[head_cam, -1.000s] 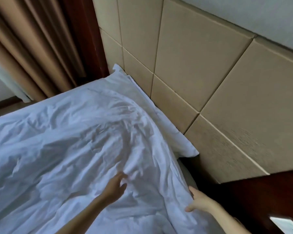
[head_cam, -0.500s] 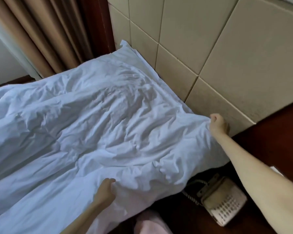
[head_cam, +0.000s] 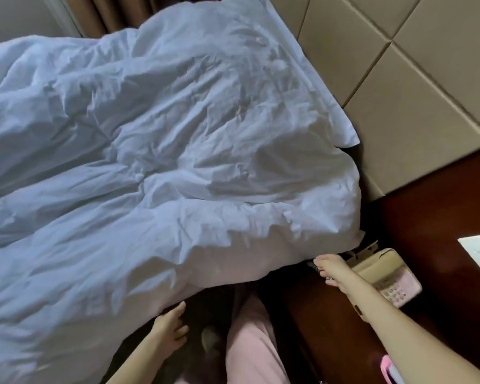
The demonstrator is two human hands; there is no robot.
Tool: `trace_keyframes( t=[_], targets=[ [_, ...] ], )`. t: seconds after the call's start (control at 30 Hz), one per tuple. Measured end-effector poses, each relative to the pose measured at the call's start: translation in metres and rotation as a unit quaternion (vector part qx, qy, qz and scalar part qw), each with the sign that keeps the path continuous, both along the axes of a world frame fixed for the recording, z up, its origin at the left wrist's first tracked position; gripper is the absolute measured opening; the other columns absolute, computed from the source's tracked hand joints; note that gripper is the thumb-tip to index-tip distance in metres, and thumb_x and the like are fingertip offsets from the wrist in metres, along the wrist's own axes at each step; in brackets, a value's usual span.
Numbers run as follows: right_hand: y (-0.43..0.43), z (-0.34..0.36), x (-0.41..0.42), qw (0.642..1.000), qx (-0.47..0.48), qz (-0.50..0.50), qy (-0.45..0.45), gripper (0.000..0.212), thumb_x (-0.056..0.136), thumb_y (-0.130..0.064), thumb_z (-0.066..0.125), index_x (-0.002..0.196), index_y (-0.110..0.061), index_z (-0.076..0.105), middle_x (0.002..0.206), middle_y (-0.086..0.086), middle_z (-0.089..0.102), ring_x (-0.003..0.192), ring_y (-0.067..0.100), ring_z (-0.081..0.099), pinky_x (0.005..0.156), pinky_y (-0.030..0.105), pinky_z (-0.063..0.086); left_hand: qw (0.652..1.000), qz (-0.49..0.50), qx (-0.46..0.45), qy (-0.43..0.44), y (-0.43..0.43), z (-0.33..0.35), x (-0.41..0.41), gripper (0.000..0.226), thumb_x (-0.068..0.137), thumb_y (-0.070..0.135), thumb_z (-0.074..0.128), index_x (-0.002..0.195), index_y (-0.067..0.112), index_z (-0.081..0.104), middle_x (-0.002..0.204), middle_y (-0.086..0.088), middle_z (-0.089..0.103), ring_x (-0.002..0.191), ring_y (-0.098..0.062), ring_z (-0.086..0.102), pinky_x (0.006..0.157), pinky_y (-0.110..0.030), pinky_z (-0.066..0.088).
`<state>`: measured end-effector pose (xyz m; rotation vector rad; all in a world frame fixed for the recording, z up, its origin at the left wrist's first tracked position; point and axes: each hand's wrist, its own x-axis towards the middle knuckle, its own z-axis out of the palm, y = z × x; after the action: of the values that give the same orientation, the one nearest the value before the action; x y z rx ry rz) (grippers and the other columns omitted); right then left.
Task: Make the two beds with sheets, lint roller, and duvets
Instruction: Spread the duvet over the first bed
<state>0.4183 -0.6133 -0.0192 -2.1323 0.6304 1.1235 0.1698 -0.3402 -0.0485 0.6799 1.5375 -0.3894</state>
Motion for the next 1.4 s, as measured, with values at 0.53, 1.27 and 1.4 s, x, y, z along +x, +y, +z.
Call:
trace_keyframes(
  t=[0.53, 1.27, 1.4],
  targets=[
    [0.095, -0.073, -0.059, 0.862, 0.284, -0.391, 0.155, 0.051, 0.085, -0.051, 0.059, 0.115, -0.01, 0.062, 0.107, 0.015, 0.066, 0.098, 0.033, 0.061, 0.084, 0.05, 0.048, 0.999, -0.019, 0.043, -0.014, -0.042, 0.062, -0.048, 0.02, 0.096, 0.004, 0.042, 0.077, 0.005, 0.049, 0.039, 0.002, 0.045, 0.033, -0.007, 0.046, 0.081, -0.038, 0.052],
    [-0.026, 0.005, -0.051, 0.958, 0.096, -0.269, 0.04, 0.054, 0.095, -0.018, 0.053, 0.144, -0.006, 0.032, 0.148, 0.016, 0.034, 0.135, 0.031, 0.036, 0.108, 0.042, 0.035, 0.997, -0.052, 0.051, -0.017, -0.068, 0.001, 0.013, 0.038, 0.097, 0.007, 0.04, 0.135, 0.009, 0.042, 0.114, -0.009, 0.053, 0.091, -0.026, 0.057, 0.086, -0.038, 0.039],
    [-0.018, -0.01, -0.014, 0.99, 0.051, -0.085, -0.097, 0.053, 0.095, -0.016, 0.053, 0.144, -0.013, 0.033, 0.147, 0.009, 0.036, 0.133, 0.028, 0.038, 0.102, 0.038, 0.037, 0.986, -0.13, 0.088, -0.062, -0.041, 0.006, 0.051, 0.048, 0.099, 0.01, 0.039, 0.146, 0.015, 0.03, 0.143, -0.01, 0.04, 0.122, -0.03, 0.048, 0.1, -0.042, 0.037]
  ],
)
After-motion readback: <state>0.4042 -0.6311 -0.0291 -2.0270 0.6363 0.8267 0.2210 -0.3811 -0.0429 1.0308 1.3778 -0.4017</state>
